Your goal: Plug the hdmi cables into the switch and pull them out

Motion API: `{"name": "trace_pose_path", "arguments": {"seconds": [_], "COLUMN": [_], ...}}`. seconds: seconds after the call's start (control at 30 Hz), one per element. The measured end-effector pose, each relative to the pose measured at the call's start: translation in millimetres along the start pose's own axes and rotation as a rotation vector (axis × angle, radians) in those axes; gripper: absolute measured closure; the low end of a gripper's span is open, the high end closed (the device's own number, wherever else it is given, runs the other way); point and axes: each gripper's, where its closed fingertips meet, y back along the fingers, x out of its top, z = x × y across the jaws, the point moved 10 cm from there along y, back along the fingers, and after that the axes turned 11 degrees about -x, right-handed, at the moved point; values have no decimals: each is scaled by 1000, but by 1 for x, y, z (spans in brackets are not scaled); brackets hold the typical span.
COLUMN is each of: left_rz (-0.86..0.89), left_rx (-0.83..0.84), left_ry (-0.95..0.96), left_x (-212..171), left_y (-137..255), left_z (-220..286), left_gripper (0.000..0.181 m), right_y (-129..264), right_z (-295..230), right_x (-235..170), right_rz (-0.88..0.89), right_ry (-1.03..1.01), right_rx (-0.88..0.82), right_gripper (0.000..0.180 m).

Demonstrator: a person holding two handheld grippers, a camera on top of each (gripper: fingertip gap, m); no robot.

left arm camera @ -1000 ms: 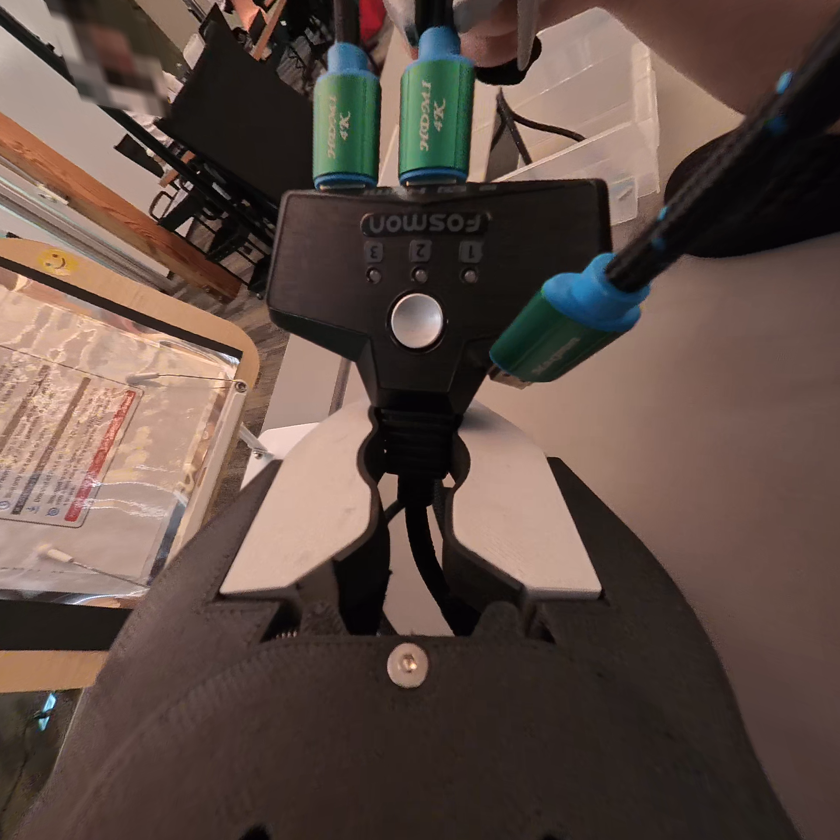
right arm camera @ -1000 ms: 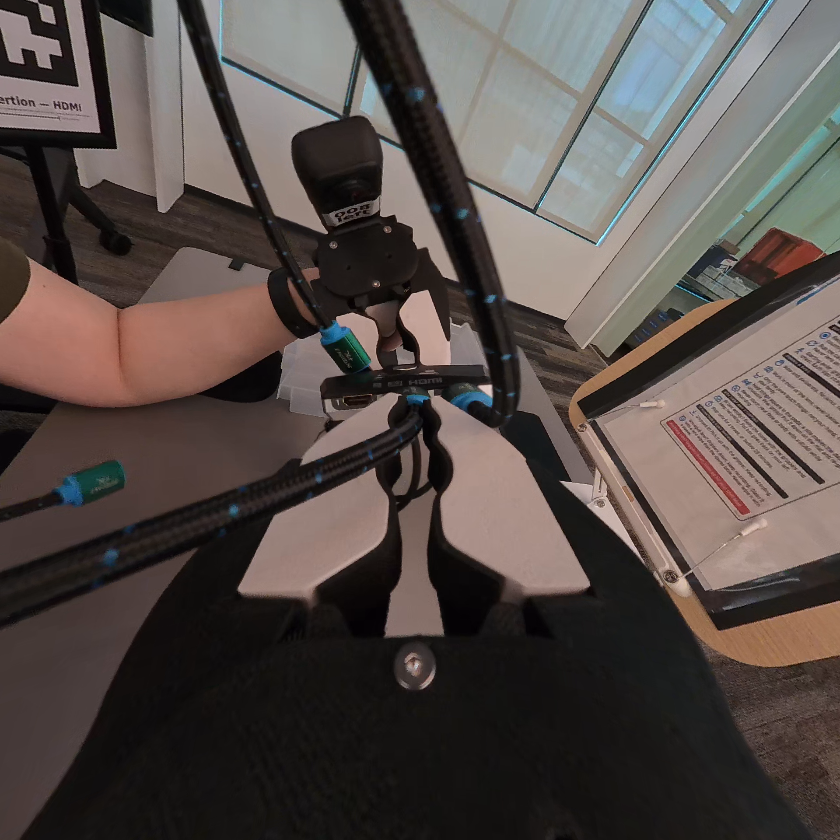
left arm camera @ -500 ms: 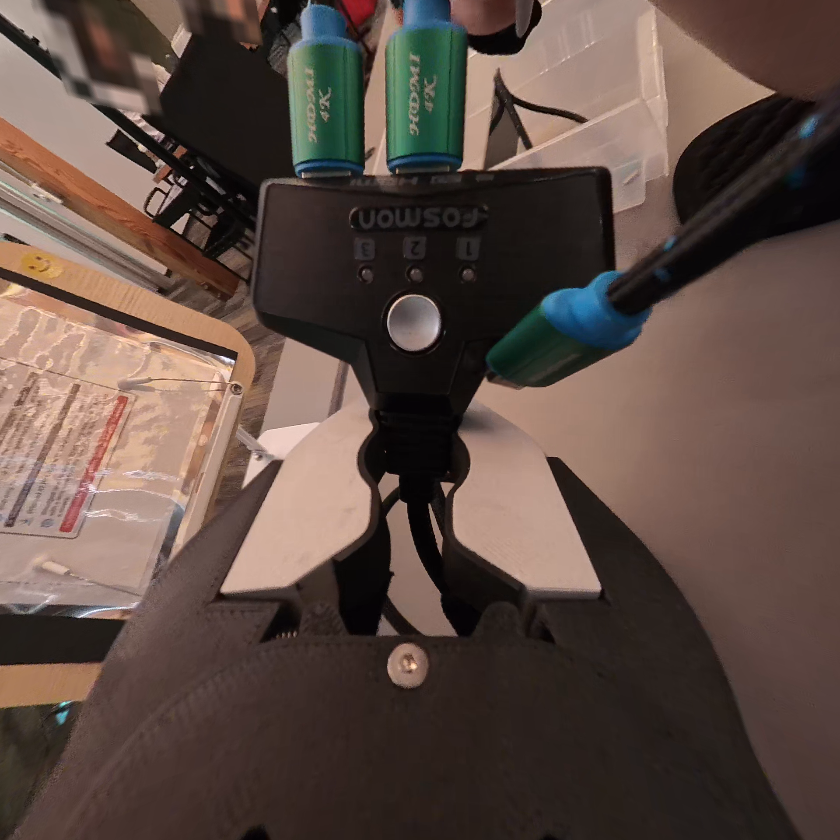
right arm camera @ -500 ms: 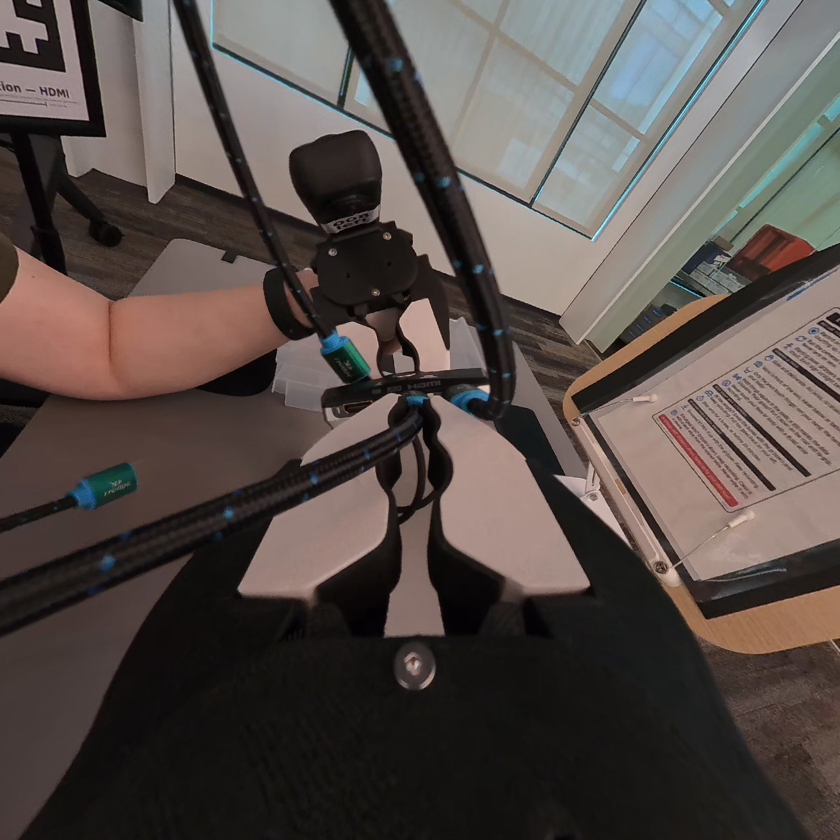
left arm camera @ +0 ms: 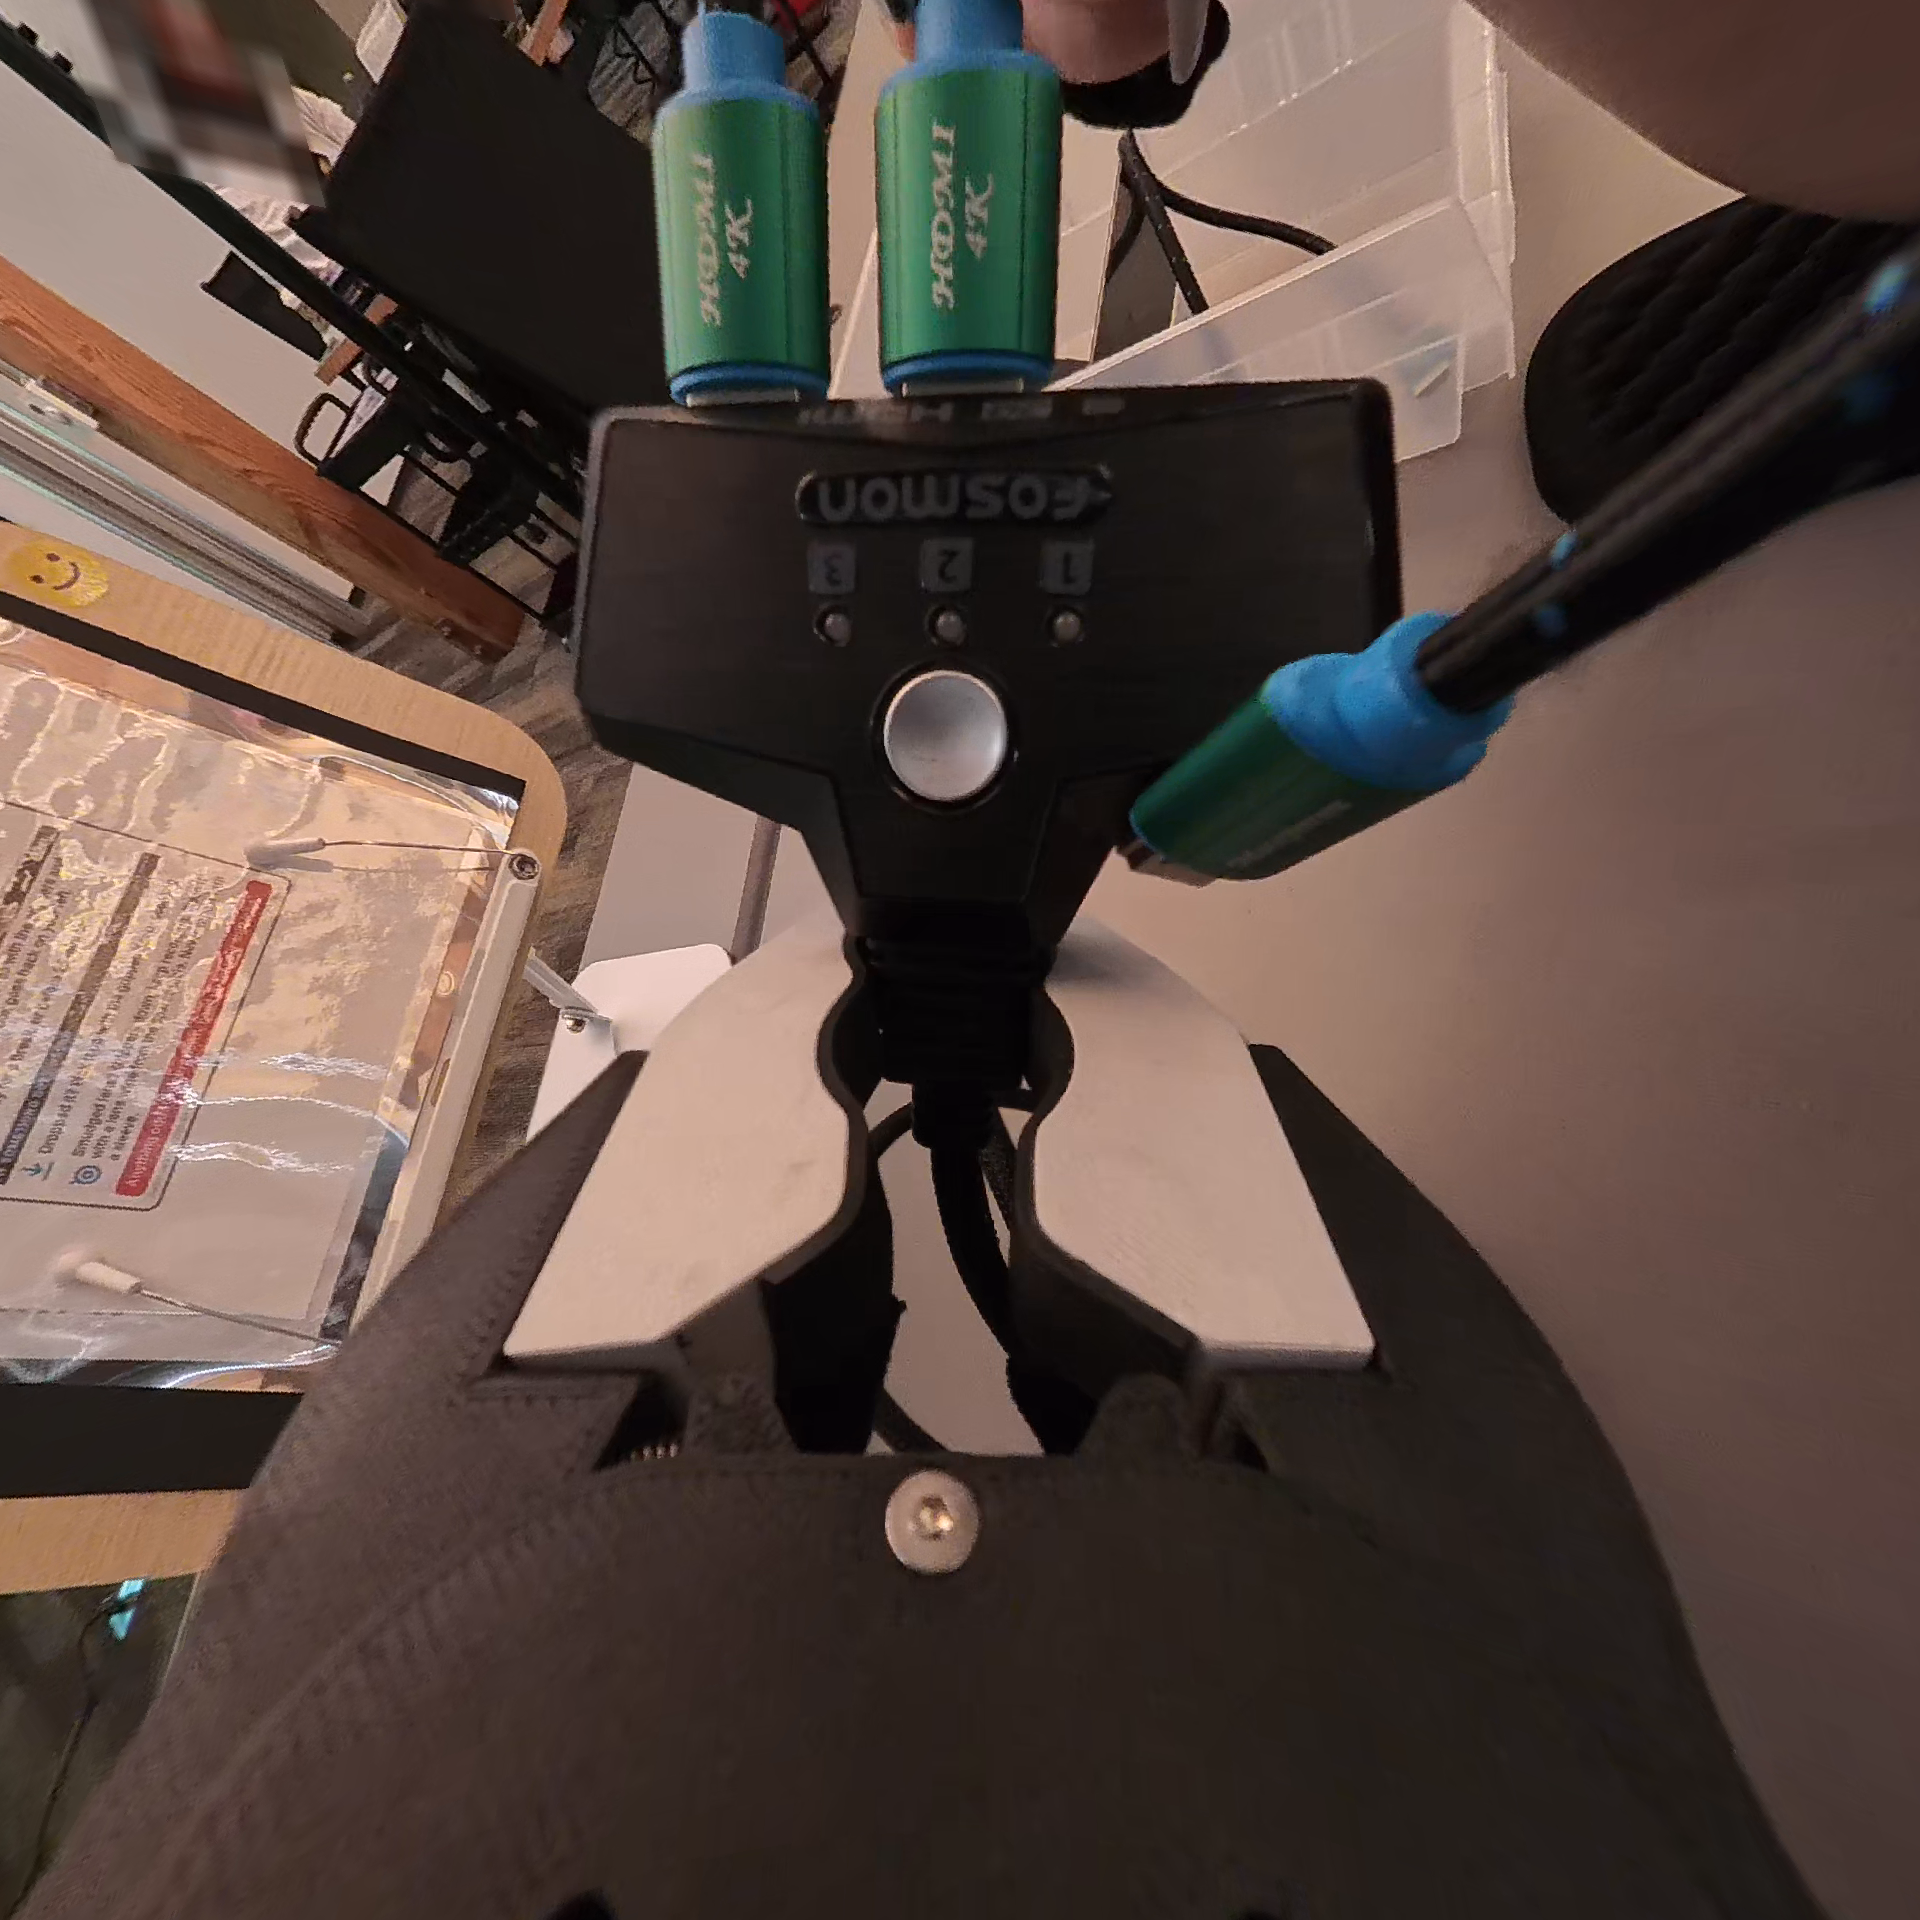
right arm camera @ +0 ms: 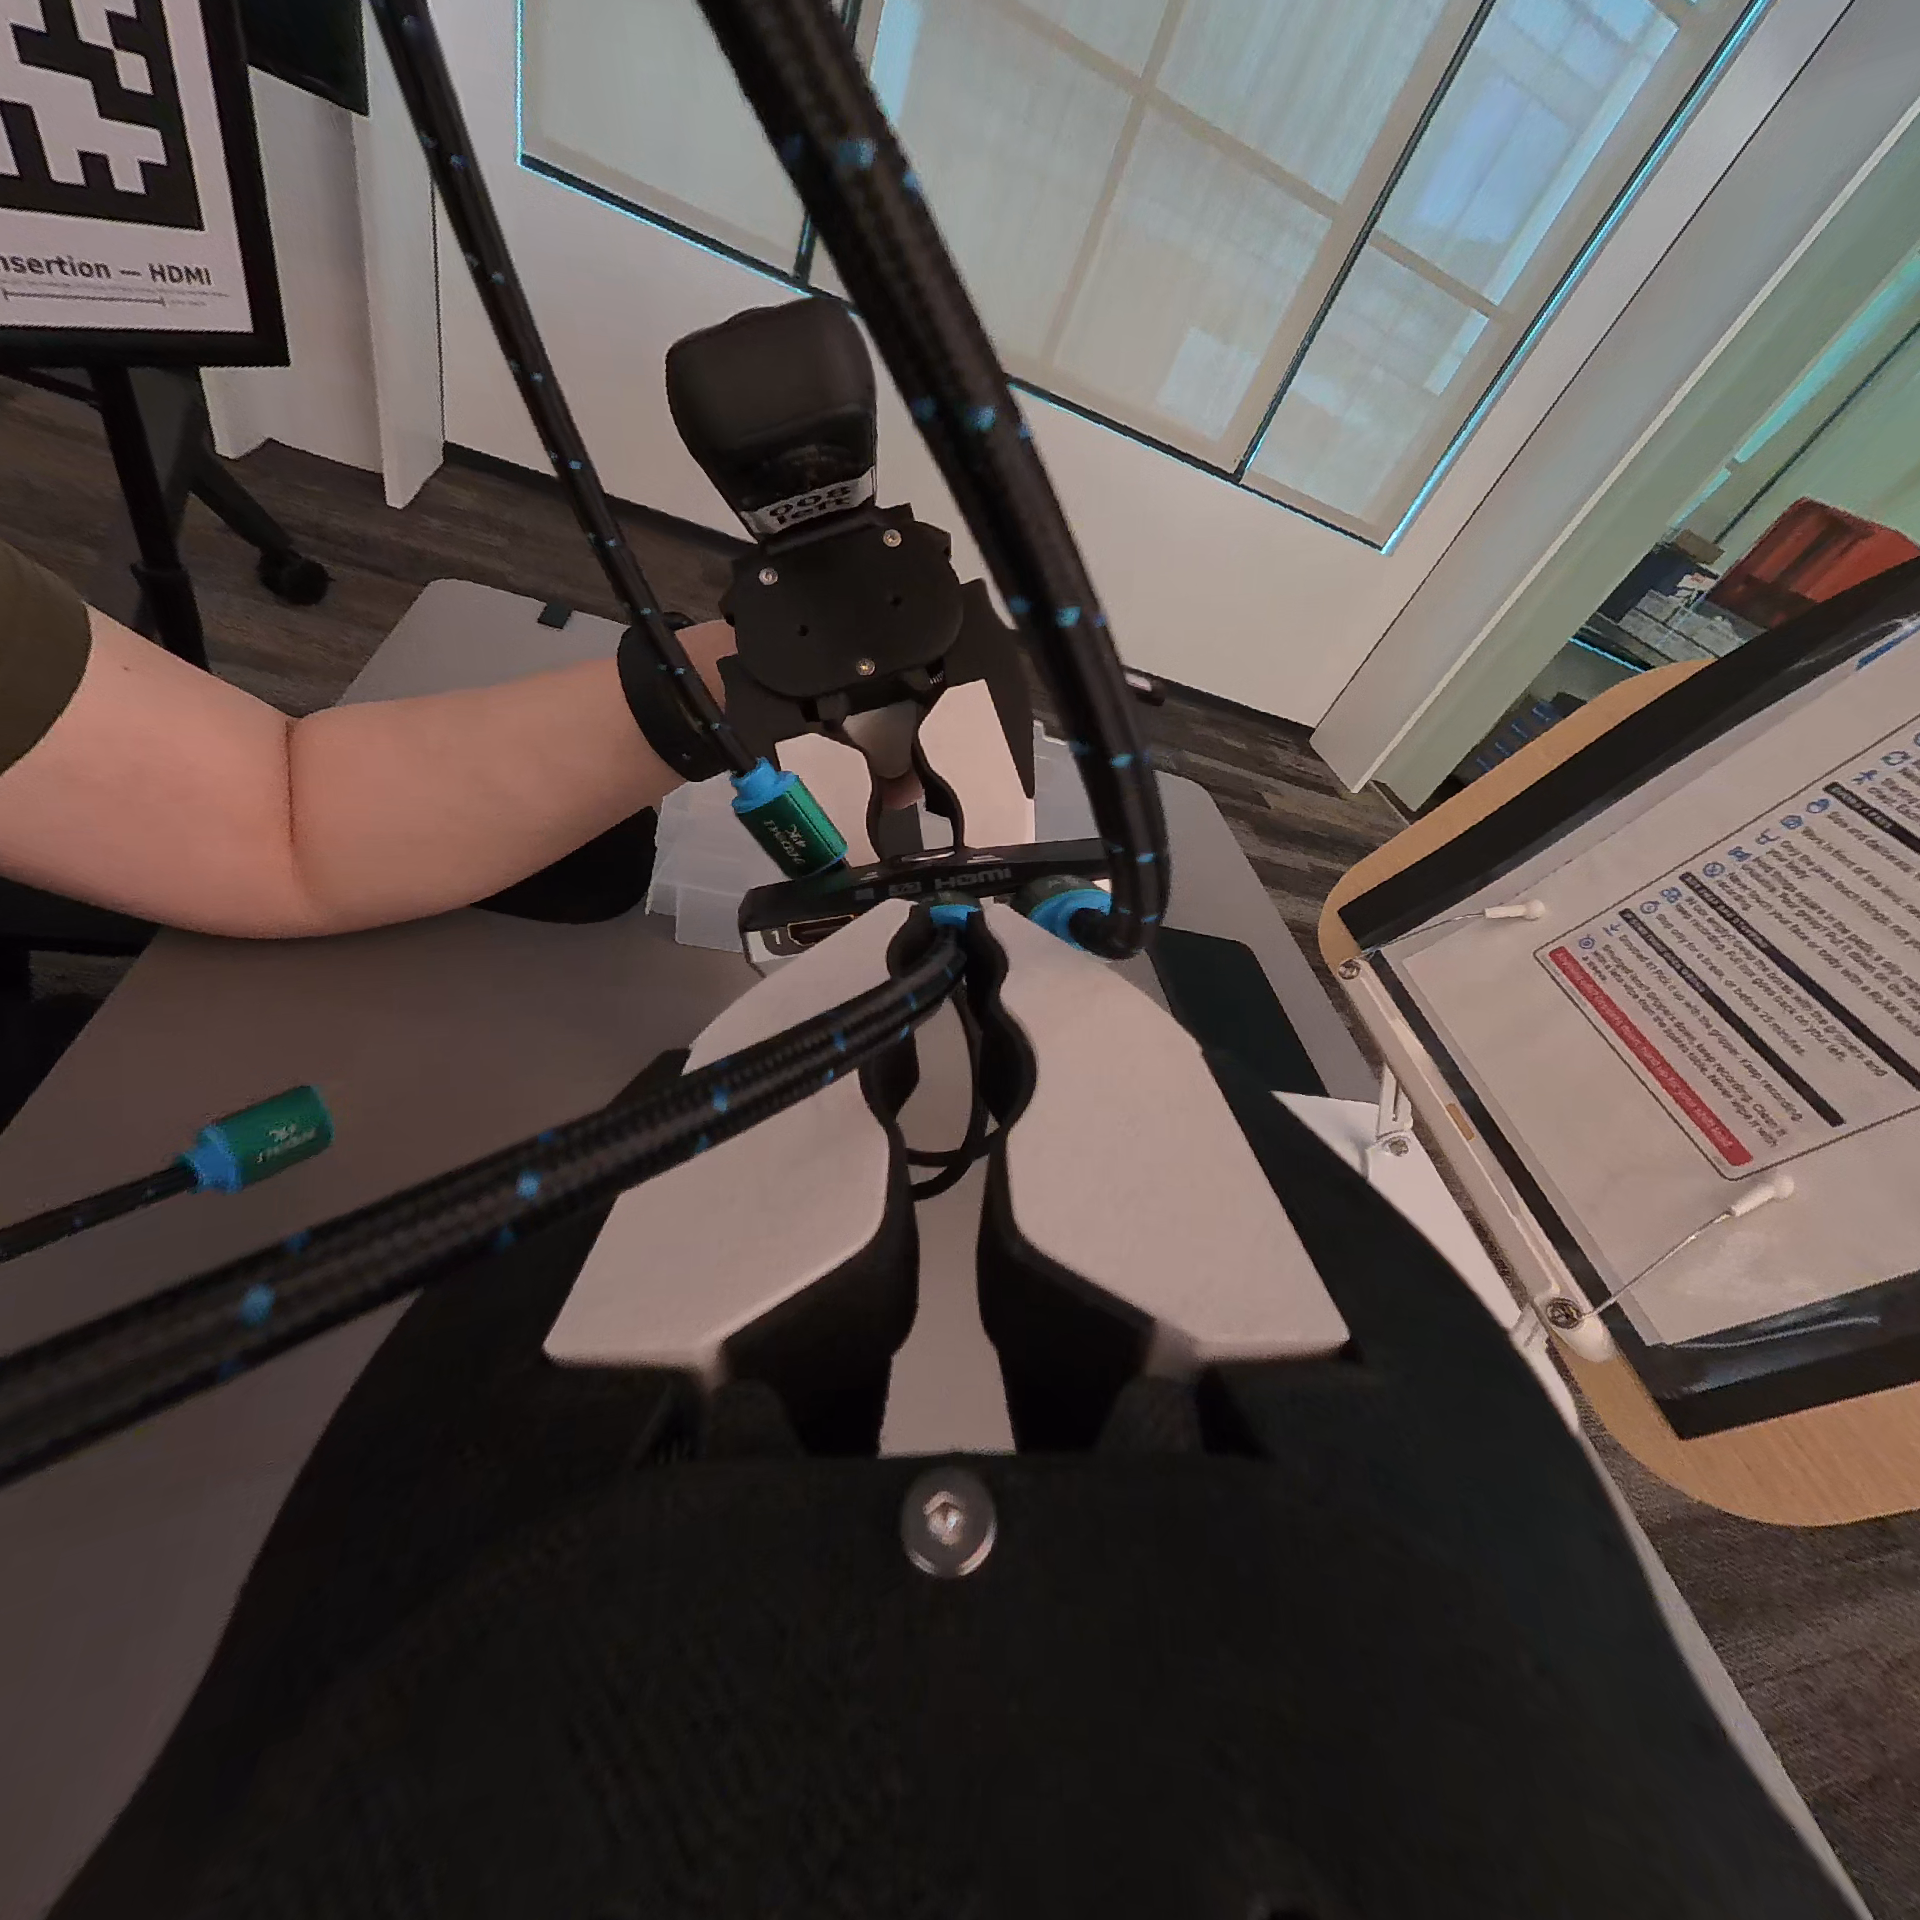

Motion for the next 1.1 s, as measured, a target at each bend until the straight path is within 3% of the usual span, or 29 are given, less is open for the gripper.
{"name": "trace_pose_path", "arguments": {"seconds": [1.1], "left_rz": [55], "left_rx": [2], "left_ry": [-1], "left_x": [7], "left_y": [13], "left_z": [2], "left_gripper": [158], "right_y": [5], "right_z": [-4], "right_x": [8], "right_rz": [3], "right_ry": [8], "right_rx": [-2], "right_gripper": [173]}}
